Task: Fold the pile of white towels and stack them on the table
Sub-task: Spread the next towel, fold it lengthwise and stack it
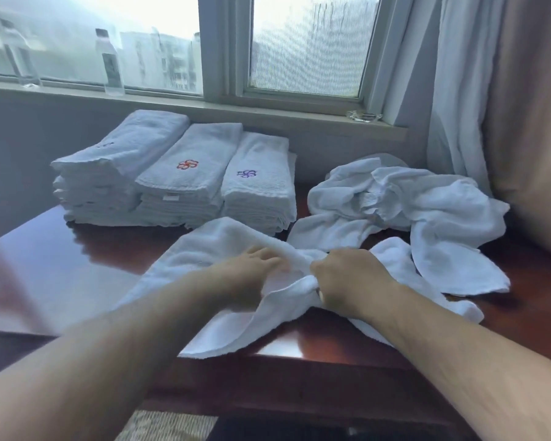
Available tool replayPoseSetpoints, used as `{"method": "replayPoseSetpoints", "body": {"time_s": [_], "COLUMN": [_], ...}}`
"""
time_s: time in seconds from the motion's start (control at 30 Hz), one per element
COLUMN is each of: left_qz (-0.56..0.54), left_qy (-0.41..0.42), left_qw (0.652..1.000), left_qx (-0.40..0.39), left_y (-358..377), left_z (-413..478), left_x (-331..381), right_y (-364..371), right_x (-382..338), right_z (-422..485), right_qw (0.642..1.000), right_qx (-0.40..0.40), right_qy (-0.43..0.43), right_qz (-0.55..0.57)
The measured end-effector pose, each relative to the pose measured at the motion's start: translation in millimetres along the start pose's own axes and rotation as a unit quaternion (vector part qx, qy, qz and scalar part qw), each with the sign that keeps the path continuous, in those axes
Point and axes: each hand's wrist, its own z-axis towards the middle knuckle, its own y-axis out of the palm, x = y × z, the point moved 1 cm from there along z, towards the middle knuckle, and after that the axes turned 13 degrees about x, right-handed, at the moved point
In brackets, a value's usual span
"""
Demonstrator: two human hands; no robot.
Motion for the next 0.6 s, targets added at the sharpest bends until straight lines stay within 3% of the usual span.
{"method": "replayPoseSetpoints", "body": {"time_s": [0.1, 0.2, 0.33, 0.43, 0.53, 0.6], "left_qz": [0.006, 0.010, 0.045, 0.042, 0.017, 0.048], "left_qy": [-0.074, -0.137, -0.152, -0.042, 0.013, 0.023], "left_qw": [0.996, 0.990, 0.984, 0.987, 0.993, 0.995], "left_qx": [-0.040, -0.019, 0.076, 0.147, 0.118, 0.083], "left_y": [15.4, 27.1, 40.1, 36.5, 33.0, 35.9], "left_z": [2.5, 2.0, 1.7, 0.9, -4.4, -5.9], "left_x": [-17.8, -29.9, -31.9, -28.6, -27.9, -29.4], "right_y": [-2.1, -9.2, -7.1, -19.3, -21.4, -22.0], "right_x": [-8.0, -13.0, -11.0, -12.9, 8.2, 21.7], "right_z": [-4.7, -12.6, -26.6, -36.2, -30.3, -23.1], "right_qw": [0.986, 0.979, 0.995, 0.975, 0.930, 0.946], "right_qx": [0.151, 0.200, -0.008, -0.133, -0.195, -0.216], "right_qy": [-0.054, -0.035, -0.045, -0.031, 0.111, 0.140], "right_qz": [-0.049, -0.007, 0.084, 0.177, 0.291, 0.195]}}
